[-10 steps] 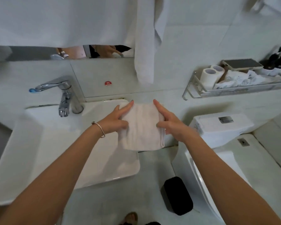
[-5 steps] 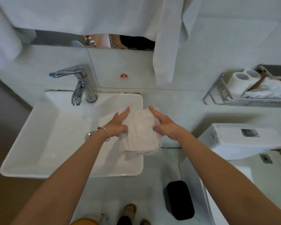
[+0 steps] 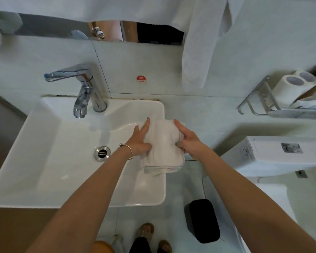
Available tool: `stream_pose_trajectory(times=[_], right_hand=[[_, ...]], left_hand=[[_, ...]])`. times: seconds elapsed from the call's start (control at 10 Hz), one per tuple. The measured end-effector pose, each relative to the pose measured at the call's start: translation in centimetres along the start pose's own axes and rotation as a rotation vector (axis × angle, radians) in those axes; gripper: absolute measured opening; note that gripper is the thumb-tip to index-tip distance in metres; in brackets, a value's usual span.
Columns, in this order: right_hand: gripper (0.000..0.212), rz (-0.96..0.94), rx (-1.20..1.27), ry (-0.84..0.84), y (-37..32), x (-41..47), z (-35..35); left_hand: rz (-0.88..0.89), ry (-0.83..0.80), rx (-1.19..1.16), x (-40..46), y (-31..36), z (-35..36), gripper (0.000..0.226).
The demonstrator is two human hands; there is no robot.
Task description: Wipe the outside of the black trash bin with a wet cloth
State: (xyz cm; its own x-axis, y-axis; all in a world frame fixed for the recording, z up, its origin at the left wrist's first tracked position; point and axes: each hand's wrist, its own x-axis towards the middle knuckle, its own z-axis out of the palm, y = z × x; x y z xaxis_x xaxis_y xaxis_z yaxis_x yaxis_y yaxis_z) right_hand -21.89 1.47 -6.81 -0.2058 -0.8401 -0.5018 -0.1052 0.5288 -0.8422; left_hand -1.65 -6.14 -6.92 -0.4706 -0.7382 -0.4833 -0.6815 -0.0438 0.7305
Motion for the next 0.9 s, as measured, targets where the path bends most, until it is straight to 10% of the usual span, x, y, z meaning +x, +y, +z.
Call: stream_pose_trajectory(times=[0.4, 0.6, 0.9], right_hand=[[0.082, 0.022, -0.407, -0.105, -0.3, 1.5, -0.7], [0.06, -0.292, -0.733, -0.023, 0.1, -0.1, 1.5], [0.062, -0.114, -1.013, -0.035, -2.1, -1.2, 1.4]], left_hand=[[0.075, 0.001, 0.145, 0.0, -0.5, 0.0, 0.086], [0.308, 0.145, 0.864, -0.5, -0.3, 0.4, 0.054], [0.148, 0.018, 1.003, -1.2, 2.2, -0.4, 0.059]])
